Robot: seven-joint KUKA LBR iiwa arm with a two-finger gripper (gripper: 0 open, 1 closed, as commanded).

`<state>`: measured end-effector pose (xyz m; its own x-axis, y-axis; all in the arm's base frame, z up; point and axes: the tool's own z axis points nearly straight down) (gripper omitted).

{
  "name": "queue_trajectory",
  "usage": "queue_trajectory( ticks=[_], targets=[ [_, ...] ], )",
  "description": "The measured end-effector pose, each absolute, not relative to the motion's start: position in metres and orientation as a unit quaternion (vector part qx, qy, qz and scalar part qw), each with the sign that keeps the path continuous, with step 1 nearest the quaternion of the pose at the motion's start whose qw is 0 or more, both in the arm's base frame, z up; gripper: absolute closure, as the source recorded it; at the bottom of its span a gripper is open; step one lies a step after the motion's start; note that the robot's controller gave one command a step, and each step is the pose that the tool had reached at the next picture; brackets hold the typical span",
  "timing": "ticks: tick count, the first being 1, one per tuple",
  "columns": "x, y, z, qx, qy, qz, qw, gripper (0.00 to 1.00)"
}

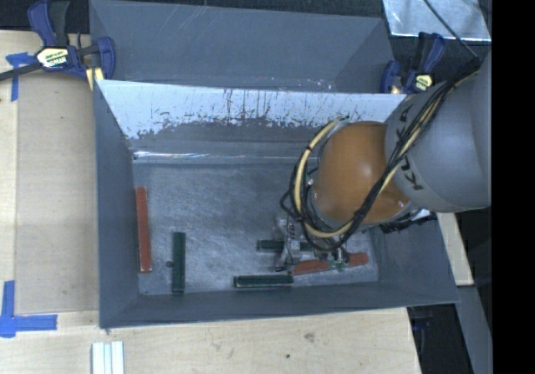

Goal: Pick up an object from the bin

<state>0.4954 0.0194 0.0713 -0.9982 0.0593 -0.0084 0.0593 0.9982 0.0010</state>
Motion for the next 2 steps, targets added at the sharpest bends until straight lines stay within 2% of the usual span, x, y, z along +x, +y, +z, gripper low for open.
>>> queue_trajectory(
  ticks=[1,2],
  targets=[
    [0.51,0.077,0.189,0.017,1.0,0.001,0.006,1.0],
    [0.521,0.068,0.288,0.026,1.0,0.001,0.006,1.0]
  ],
)
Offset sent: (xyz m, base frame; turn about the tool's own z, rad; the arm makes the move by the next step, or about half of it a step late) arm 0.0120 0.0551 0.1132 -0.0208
